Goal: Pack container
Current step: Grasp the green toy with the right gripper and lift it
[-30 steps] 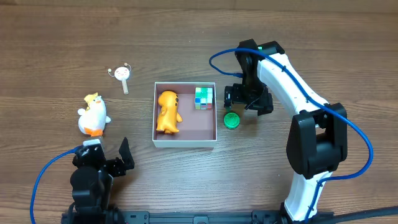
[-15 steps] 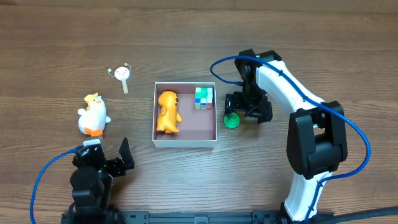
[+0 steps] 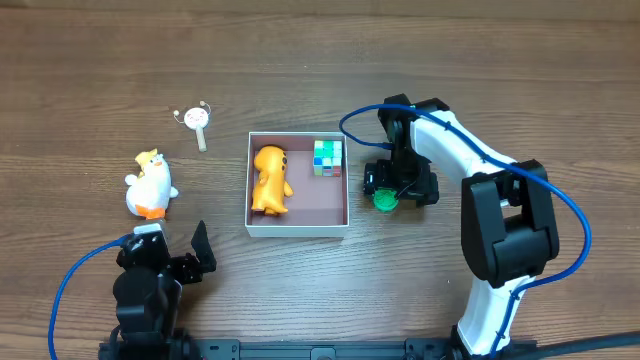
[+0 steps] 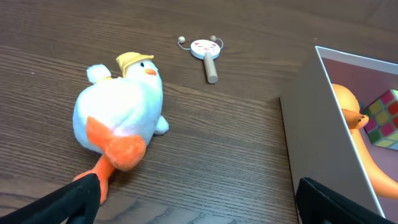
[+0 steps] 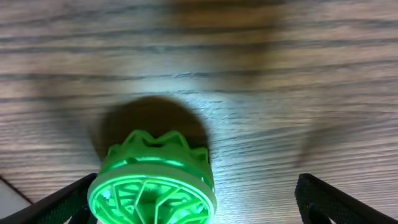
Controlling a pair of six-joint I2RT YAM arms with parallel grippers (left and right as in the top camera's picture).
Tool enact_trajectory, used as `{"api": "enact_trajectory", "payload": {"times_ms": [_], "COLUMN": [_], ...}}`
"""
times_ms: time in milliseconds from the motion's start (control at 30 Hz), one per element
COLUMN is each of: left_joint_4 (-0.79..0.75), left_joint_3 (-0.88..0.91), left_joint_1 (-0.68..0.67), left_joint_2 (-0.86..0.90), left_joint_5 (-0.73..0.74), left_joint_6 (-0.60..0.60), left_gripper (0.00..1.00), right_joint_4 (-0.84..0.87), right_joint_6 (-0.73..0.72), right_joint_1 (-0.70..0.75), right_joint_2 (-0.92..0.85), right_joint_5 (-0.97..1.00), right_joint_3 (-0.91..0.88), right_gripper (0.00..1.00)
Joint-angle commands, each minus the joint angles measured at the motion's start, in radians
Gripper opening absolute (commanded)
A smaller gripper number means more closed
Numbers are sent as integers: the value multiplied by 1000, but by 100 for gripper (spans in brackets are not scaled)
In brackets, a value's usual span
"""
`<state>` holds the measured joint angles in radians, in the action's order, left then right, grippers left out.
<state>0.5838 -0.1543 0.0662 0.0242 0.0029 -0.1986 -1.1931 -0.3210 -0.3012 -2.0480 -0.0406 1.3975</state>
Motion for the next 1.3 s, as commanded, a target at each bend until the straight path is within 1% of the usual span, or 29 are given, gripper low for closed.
{"api": "enact_trajectory", "payload": {"times_ms": [0,33,67,100,167,267,367,400,433,500,533,633,700,933,1200,1267], "left_joint_4": [-2,-2,-2,-2,-2,-2,-2,-2,-2,-2,-2,-2,-2,-2,-2,-2], "left_joint_3": [3,3,3,3,3,3,3,3,3,3,3,3,3,3,3,3], "left_joint_1": [7,7,7,7,7,7,7,7,7,7,7,7,7,7,7,7], "left_joint_2": [-2,-2,-2,-2,-2,-2,-2,-2,-2,-2,-2,-2,-2,-2,-2,-2], "left_joint_5": [-13,-13,-13,-13,-13,-13,-13,-13,-13,-13,-13,-13,-13,-13,-13,-13], "left_joint_6": [19,19,19,19,19,19,19,19,19,19,19,19,19,19,19,19], "left_gripper": [100,100,100,100,100,100,100,100,100,100,100,100,100,100,100,100], "right_joint_4": [8,10,11,11,10,10,-4,-17,-50,-91,-120,-167,-162,-76,-82,-62], "right_joint_6": [-2,-1,-1,-1,-1,-1,-1,-1,-2,-2,-2,-1,0,18,18,18], "right_joint_1": [47,57,75,90,105,106,106,106,106,106,106,106,106,106,106,106], "right_joint_2": [28,28,28,28,28,28,28,28,28,28,28,28,28,28,28,28], "right_joint_5": [21,21,21,20,20,20,21,21,21,21,20,15,13,-2,-2,-3], "right_joint_3": [-3,-3,-3,-3,-3,-3,-3,-3,-3,-3,-3,-3,-3,-4,-6,-38], "right_gripper": [100,98,93,84,70,54,55,65,68,70,73,77,79,80,81,82]}}
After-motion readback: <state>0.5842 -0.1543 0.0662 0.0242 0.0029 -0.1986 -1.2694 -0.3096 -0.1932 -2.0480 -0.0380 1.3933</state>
